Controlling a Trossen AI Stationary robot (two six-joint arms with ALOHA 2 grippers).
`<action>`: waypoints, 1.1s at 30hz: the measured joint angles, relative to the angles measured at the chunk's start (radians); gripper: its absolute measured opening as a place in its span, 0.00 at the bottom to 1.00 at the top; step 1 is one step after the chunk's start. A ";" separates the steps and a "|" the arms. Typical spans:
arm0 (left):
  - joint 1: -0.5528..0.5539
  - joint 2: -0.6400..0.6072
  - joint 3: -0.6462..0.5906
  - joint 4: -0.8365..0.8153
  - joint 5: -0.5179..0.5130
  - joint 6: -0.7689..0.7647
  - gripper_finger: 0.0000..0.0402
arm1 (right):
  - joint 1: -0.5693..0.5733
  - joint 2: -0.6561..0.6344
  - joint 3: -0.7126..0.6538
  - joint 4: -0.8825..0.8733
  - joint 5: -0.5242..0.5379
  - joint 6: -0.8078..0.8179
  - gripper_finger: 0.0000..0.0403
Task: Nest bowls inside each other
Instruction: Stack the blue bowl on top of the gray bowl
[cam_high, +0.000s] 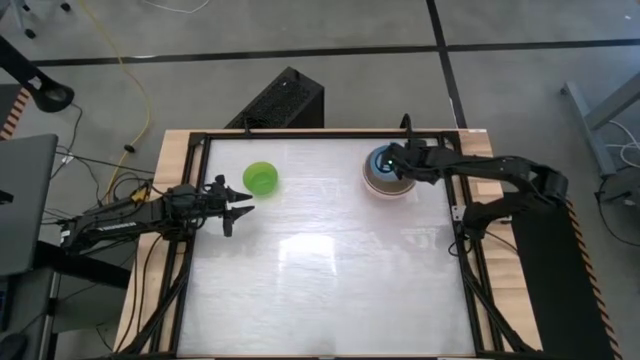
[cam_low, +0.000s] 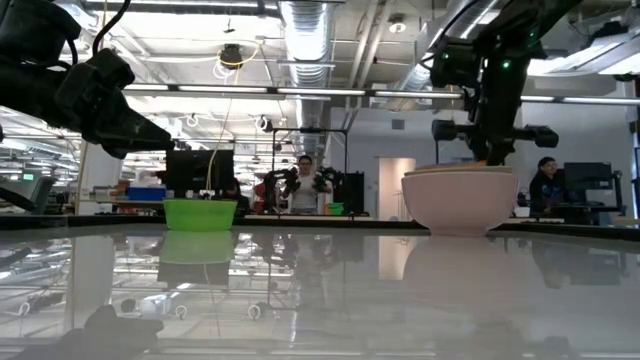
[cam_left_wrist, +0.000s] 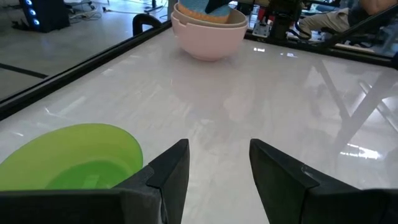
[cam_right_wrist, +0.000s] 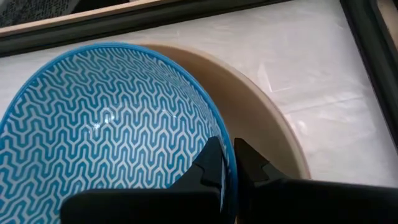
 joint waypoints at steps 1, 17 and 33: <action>0.000 0.000 0.000 0.000 0.000 0.000 0.39 | -0.001 0.004 0.000 0.002 -0.001 0.000 0.05; 0.000 0.000 0.000 0.000 0.001 0.000 0.39 | -0.006 0.013 0.000 -0.014 -0.057 -0.003 0.16; 0.000 0.000 0.000 0.000 0.001 0.000 0.39 | -0.006 0.011 0.113 -0.165 -0.078 -0.061 0.21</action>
